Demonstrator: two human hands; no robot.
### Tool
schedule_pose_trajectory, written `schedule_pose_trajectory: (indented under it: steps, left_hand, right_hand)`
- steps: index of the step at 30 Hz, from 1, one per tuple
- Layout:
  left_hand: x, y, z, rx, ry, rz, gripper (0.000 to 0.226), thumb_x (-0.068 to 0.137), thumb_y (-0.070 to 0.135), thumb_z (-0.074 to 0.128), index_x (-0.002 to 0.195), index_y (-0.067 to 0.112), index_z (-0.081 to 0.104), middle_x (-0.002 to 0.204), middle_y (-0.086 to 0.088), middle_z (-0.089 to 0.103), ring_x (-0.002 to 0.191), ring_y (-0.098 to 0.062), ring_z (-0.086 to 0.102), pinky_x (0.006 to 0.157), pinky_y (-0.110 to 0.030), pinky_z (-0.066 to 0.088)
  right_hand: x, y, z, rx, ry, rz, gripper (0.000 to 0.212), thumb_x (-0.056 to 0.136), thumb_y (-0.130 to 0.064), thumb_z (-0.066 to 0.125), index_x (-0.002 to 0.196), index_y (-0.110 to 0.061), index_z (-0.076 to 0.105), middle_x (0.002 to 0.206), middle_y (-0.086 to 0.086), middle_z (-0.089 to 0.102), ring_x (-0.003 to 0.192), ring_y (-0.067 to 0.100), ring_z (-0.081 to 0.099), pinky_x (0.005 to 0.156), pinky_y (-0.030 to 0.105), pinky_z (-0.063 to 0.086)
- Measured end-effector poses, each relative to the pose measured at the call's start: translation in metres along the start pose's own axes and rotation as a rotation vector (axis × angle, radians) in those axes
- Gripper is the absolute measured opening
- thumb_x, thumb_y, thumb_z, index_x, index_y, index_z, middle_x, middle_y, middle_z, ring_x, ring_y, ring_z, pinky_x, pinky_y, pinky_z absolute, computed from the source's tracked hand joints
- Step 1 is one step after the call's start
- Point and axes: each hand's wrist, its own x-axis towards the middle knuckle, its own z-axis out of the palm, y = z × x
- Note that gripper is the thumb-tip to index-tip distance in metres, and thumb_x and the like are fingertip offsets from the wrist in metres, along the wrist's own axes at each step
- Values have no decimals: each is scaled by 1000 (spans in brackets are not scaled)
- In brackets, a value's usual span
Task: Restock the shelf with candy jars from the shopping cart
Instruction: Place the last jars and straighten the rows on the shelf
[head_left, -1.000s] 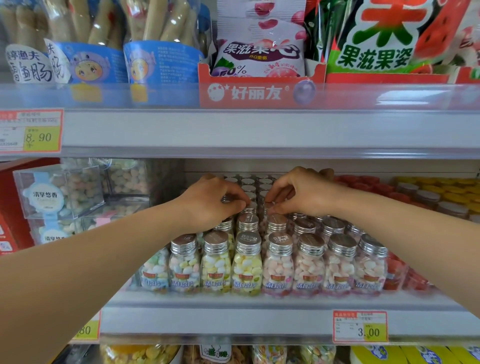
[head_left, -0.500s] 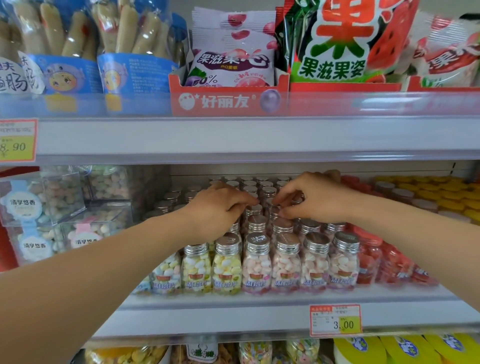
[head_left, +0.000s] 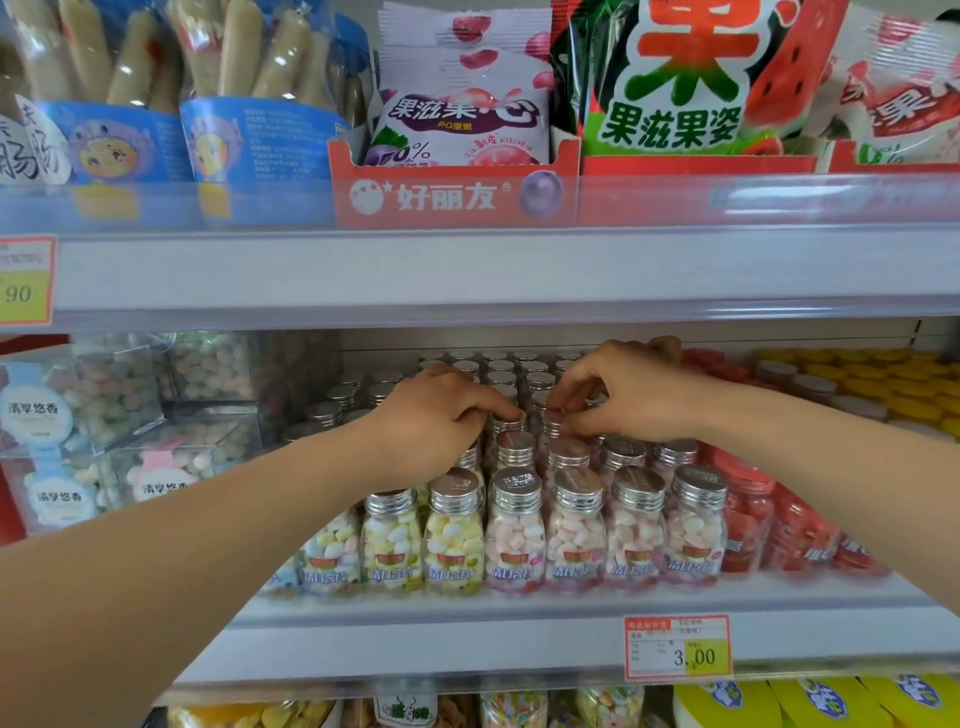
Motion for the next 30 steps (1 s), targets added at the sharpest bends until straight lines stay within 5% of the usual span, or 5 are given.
schedule_pose_trajectory:
  steps: [6, 12, 16, 24, 30]
  left_hand:
    - [5, 2, -3, 29, 46, -18, 40, 102, 14, 34, 128, 31, 58, 133, -1, 55, 119, -21, 50, 87, -20, 38]
    - [16, -4, -2, 142, 32, -82, 40, 103, 20, 31, 137, 33, 49, 148, -2, 41, 139, -19, 28, 111, -33, 28]
    - [20, -11, 4, 159, 12, -67, 41, 103, 22, 31, 138, 34, 49, 148, -4, 41, 141, -20, 26, 113, -36, 25]
    - [29, -19, 9, 127, 15, -25, 39, 102, 22, 34, 133, 36, 53, 141, 1, 49, 137, -19, 31, 113, -38, 27]
    - [29, -21, 10, 121, 28, -24, 36, 102, 21, 36, 127, 34, 58, 134, 2, 53, 135, -17, 31, 112, -36, 27]
  right_hand:
    - [5, 7, -5, 133, 89, -3, 21, 69, -59, 64, 81, -42, 69, 86, -20, 69, 97, 10, 60, 103, 47, 36]
    - [18, 12, 5, 20, 114, 24, 4, 82, -45, 68, 83, -42, 66, 94, -18, 69, 102, 15, 59, 104, 47, 34]
    - [22, 3, 6, -83, 105, 58, 19, 88, -48, 60, 102, -39, 69, 98, -17, 64, 110, 15, 54, 102, 41, 26]
    - [44, 1, 8, 3, 41, 142, 43, 62, -66, 71, 86, -30, 76, 88, -8, 71, 97, 20, 60, 102, 49, 38]
    - [47, 1, 11, -86, 132, 184, 32, 72, -57, 74, 88, -29, 76, 87, -11, 70, 99, 17, 57, 99, 39, 28]
